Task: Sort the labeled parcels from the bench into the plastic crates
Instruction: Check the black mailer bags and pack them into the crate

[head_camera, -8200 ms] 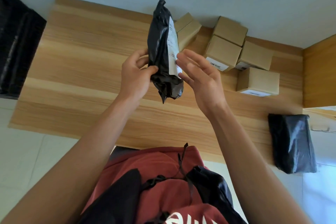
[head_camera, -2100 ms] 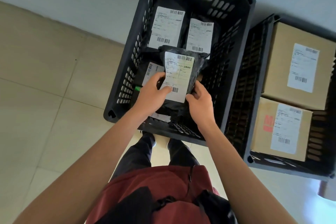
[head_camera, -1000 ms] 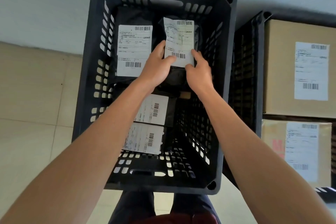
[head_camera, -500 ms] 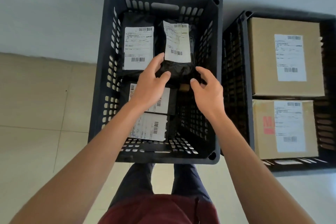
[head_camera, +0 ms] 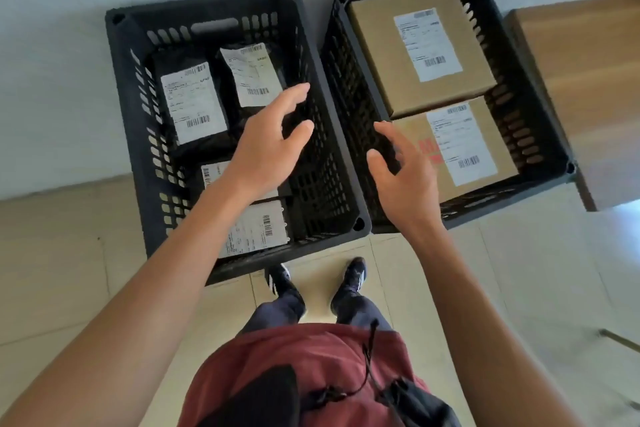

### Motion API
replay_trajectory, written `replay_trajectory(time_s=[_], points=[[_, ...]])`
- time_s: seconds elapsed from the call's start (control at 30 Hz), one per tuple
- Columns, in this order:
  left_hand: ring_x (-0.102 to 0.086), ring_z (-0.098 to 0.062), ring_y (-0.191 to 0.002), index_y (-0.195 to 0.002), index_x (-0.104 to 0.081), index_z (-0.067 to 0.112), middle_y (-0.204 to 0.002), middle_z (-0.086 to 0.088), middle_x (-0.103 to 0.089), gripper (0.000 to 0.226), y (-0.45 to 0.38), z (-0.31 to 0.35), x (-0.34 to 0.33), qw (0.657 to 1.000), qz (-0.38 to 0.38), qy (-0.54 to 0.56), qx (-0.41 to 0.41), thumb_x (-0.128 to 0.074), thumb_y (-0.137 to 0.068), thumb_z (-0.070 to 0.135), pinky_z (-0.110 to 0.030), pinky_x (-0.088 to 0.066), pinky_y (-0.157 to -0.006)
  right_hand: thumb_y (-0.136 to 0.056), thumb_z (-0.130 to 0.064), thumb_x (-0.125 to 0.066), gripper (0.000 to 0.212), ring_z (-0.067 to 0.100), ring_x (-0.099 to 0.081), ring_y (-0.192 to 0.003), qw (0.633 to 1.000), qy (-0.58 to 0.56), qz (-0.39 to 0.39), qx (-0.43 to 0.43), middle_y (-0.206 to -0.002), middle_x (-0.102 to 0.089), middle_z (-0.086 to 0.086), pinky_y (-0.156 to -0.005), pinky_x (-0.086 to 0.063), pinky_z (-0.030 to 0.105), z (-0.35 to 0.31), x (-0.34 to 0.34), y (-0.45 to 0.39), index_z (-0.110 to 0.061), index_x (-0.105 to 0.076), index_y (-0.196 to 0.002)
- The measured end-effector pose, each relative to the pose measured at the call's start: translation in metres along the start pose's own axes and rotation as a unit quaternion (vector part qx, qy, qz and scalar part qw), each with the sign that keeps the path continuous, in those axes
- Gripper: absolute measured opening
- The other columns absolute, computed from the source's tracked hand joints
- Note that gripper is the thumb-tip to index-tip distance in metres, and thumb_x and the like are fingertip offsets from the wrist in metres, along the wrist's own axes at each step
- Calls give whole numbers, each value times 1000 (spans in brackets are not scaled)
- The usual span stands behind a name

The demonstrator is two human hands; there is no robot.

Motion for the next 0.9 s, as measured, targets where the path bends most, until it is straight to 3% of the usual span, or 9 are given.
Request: replay_trajectory(time_s=[0.07,0.13,0.23,0.33,0.43,0.47,0.57,0.7,0.9], points=[[-40,0,-145,-158,-41,28,-157,13,-48,54,0,16,-14,999,-21,-28,-26,-54,-106,24,-36,-35,-123,-103,-22,-63,40,-10,-42,-130,999,8,36,15,-145,-60,-8,-122,-36,33,5,19,8,-24,-60,-143],[-38,1,-145,-158,-42,28,-157,14,-48,53,-1,35,-31,996,-42,-50,-53,-55,-106,24,-32,-34,-123,-102,-25,-64,41,-5,-45,-134,997,10,69,17,-145,-60,-8,-122,-36,42,14,39,14,-23,-60,-143],[-40,0,-145,-157,-43,26,-157,13,-48,53,-4,65,-65,992,-74,-61,-83,-57,-106,24,-27,-34,-120,-102,-32,-64,45,9,-44,-145,996,7,94,-3,-152,-56,-7,-122,-38,43,32,75,22,-26,-57,-146],[-42,2,-142,-156,-45,24,-155,11,-51,52,-6,96,-107,986,-106,-66,-109,-58,-106,24,-25,-35,-119,-102,-31,-64,46,10,-42,-146,991,-6,131,-31,-154,-53,-7,-121,-39,44,55,115,34,-26,-55,-147],[-43,15,-133,-155,-45,23,-153,10,-52,50,-4,129,-154,978,-149,-62,-135,-58,-106,22,-7,-37,-108,-102,-27,-65,48,13,-42,-146,985,-20,164,-57,-155,-52,-6,-118,-42,48,84,161,51,-26,-54,-149],[-44,12,-134,-155,-45,22,-153,8,-51,50,-3,140,-170,974,-166,-62,-143,-58,-106,21,-5,-39,-105,-102,-26,-65,49,13,-42,-147,982,-21,175,-65,-156,-52,-6,-119,-41,47,95,176,58,-25,-53,-149],[-43,2,-139,-155,-46,22,-154,7,-51,50,0,174,-220,960,-179,-100,-191,-58,-106,23,-23,-39,-116,-102,-25,-65,48,15,-40,-149,975,-13,205,-83,-158,-49,-5,-122,-36,42,122,224,76,-25,-54,-150],[-42,-3,-144,-158,-41,24,-156,9,-50,55,11,215,-287,941,-203,-131,-236,-58,-105,24,-19,-32,-115,-102,-25,-66,48,15,-38,-150,966,0,243,-91,-161,-45,-3,-118,-28,26,158,283,96,-24,-56,-149],[-44,-6,-144,-158,-42,25,-155,8,-52,56,29,259,-372,920,-251,-132,-270,-59,-104,23,-30,-37,-119,-99,-28,-69,52,14,-39,-150,949,-11,292,-114,-162,-43,-3,-123,-30,35,211,351,127,-27,-55,-149]])
Point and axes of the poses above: each hand's wrist, its own y-axis away from the middle knuckle, its own x-axis out of the back of the hand, z = x × y, the point moved 1 cm from there along -y, towards the middle knuckle
